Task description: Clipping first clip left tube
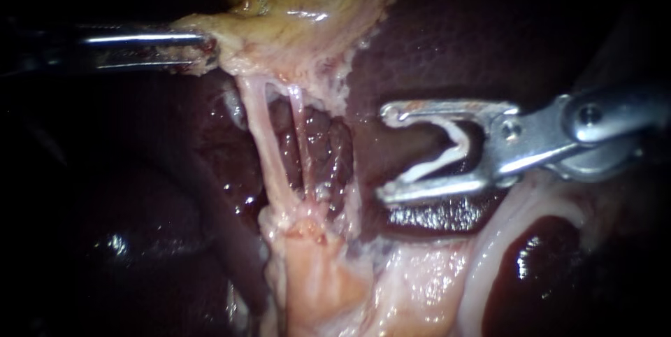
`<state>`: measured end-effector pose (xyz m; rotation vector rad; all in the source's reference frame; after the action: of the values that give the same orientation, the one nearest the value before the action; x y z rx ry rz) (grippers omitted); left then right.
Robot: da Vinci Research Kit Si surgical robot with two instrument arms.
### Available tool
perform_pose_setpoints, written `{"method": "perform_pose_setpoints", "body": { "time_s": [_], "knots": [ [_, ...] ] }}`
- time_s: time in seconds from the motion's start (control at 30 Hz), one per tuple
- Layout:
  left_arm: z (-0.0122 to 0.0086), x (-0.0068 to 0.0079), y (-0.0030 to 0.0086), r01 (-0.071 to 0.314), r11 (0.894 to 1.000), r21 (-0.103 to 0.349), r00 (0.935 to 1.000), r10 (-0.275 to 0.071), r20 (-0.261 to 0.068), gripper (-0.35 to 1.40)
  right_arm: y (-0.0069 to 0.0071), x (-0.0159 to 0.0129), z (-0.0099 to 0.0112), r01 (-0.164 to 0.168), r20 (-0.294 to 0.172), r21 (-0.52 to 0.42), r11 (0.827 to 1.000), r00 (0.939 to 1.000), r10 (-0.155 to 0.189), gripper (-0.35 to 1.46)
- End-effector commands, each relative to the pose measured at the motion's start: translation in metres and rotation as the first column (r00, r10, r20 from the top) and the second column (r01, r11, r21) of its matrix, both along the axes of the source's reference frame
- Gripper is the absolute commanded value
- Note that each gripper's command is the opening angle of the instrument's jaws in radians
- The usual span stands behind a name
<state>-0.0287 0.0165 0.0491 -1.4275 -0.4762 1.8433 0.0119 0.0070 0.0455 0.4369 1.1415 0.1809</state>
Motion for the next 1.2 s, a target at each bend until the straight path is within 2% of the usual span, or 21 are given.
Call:
{"method": "perform_pose_setpoints", "body": {
  "time_s": [0.03,0.17,0.37,0.67,1.0,1.2],
  "knots": [
    [-0.0001,0.0,0.0,0.0,1.0,-0.001,1.0,0.0,0.0,-0.35,-0.0003,0.0005,0.0002,-0.002,0.001,0.008,1.0,1.0,0.001,0.47],
    [-0.0003,0.0,-0.0001,0.001,1.0,-0.001,1.0,-0.001,0.0,-0.35,-0.0014,0.0025,0.0013,-0.005,0.006,0.038,0.999,1.0,0.004,0.47],
    [-0.0004,0.0,-0.0001,0.001,1.0,-0.001,1.0,-0.001,-0.001,-0.35,-0.0024,0.0046,0.0031,-0.007,0.008,0.063,0.998,0.9999,0.006,0.47],
    [-0.0006,-0.0001,-0.0003,0.002,1.0,-0.001,1.0,-0.002,-0.001,-0.35,-0.0026,0.0065,0.0059,-0.017,0.016,0.083,0.996,0.9997,0.016,0.47],
    [-0.0007,-0.0001,-0.0003,0.002,1.0,0.0,1.0,-0.002,-0.002,-0.35,-0.0032,0.0081,0.008,-0.003,0.008,0.11,0.994,1.0,0.002,0.47],
    [-0.0008,-0.0001,-0.0004,0.003,1.0,0.0,1.0,-0.003,-0.002,-0.35,-0.0034,0.0086,0.0099,-0.004,0.021,0.113,0.994,0.9998,0.001,0.47]
  ]
}}
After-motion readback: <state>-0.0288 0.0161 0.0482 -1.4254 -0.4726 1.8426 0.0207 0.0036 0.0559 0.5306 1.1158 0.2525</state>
